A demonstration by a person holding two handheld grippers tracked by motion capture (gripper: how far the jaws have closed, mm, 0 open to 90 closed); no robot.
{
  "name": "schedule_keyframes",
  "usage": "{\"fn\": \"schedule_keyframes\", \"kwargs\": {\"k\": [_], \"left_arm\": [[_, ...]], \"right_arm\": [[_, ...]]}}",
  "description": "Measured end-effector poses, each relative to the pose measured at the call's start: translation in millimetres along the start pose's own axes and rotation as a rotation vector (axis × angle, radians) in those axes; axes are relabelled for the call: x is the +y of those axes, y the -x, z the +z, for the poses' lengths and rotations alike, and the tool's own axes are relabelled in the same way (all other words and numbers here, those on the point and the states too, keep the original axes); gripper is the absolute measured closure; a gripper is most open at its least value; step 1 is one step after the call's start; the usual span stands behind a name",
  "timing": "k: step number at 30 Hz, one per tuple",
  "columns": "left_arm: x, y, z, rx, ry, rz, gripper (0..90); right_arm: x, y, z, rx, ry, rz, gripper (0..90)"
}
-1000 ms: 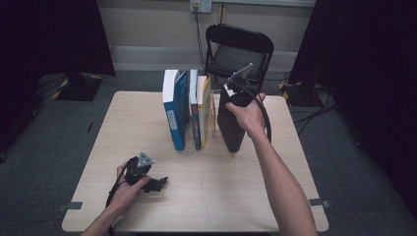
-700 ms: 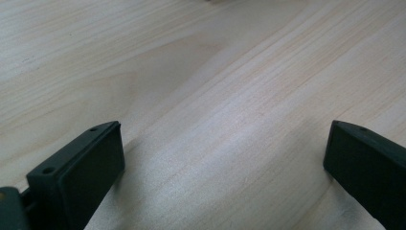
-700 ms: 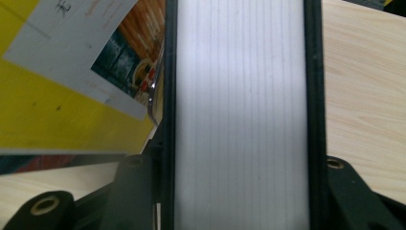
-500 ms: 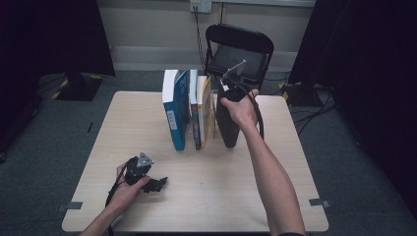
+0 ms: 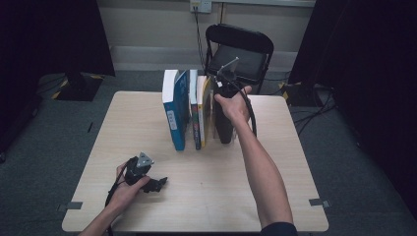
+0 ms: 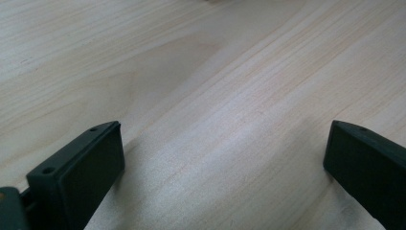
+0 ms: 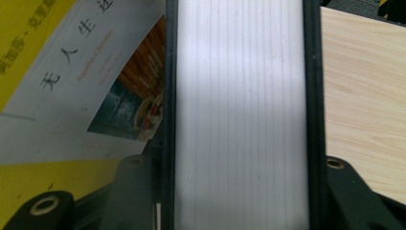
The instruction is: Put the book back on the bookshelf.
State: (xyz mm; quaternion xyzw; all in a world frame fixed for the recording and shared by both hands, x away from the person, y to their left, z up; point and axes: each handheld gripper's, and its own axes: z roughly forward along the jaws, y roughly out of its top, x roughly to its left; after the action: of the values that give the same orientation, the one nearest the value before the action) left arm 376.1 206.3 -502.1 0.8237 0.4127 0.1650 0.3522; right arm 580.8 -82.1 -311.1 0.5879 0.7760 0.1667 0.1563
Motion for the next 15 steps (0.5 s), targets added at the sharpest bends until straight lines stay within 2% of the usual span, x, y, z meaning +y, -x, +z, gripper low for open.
{"fn": "schedule_keyframes", "kwargs": {"k": [4,8,9,13,15], "left_arm": [[-0.1,-0.3,-0.1,-0.005,-0.001,0.003,0.0],[-0.1,-0.9,-0.6,-0.007,-0.006,0.011,0.0],[-0.1,-0.7,-0.4,-0.004,-0.002,0.009,0.0],[-0.1,-0.4,-0.2,-0.004,-0.001,0.004,0.0],[-0.1,-0.3,-0.2,-0.002,-0.002,0.005,0.0]], "right_arm": [[0.4,-0.1,5.1,-0.001,-0.008,0.003,53.3],[-0.4,0.0,5.5,-0.001,0.009,0.015,52.9],[-1.1,0.2,4.4,0.001,0.028,0.012,52.3],[-2.5,2.7,-12.8,0.018,0.098,0.01,49.8],[-5.8,5.0,-19.4,0.038,0.107,0.002,48.4]]}}
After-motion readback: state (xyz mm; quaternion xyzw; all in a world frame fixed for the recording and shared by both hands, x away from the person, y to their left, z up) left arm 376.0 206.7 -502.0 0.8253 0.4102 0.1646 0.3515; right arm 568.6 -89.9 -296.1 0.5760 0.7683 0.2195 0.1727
